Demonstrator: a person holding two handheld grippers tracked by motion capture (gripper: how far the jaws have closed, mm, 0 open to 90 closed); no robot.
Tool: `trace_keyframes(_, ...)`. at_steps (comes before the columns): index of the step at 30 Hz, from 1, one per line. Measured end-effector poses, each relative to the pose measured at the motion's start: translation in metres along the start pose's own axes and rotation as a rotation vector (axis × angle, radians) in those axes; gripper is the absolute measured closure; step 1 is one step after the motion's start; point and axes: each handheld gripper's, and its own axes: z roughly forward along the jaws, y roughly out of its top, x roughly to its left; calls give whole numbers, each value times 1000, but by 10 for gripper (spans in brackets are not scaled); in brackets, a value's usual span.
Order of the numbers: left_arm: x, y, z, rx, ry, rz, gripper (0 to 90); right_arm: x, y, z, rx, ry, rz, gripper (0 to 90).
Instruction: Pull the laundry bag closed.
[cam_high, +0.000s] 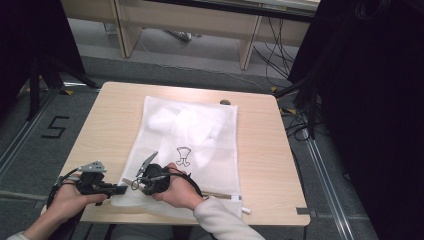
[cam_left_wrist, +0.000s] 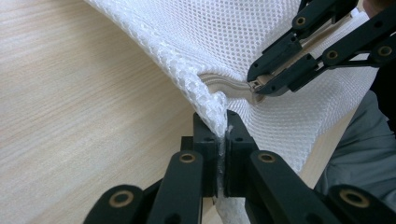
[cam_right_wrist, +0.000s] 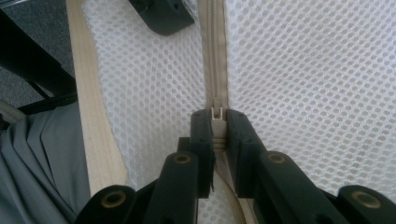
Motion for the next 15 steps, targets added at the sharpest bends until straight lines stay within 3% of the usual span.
trace_keyframes(3, -1, -1, 1, -16, 10, -2, 855, 0, -3, -2, 0, -8, 15, 823)
trace_keyframes(4, -1, -1, 2, -16, 9, -3, 855, -1, -4, -2, -4, 1, -4, 824)
trace_keyframes(5, -1, -1, 2, -22, 10, -3, 855, -1, -4, -3, -4, -6, 14, 823)
trace_keyframes(6, -1, 0, 1, 6, 6, 6, 855, -1, -5, -3, -2, -7, 13, 823)
trace_keyframes(8, -2, 0, 2, -11, 14, 3, 855, -1, -5, -3, -4, -4, 14, 823)
trace_keyframes(13, -1, 0, 1, 10, 18, 6, 856, -2, -10, -4, 5, -3, 10, 823)
trace_keyframes(15, -1, 0, 3, -14, 23, 2, 855, -3, -13, -5, 2, -4, 19, 823)
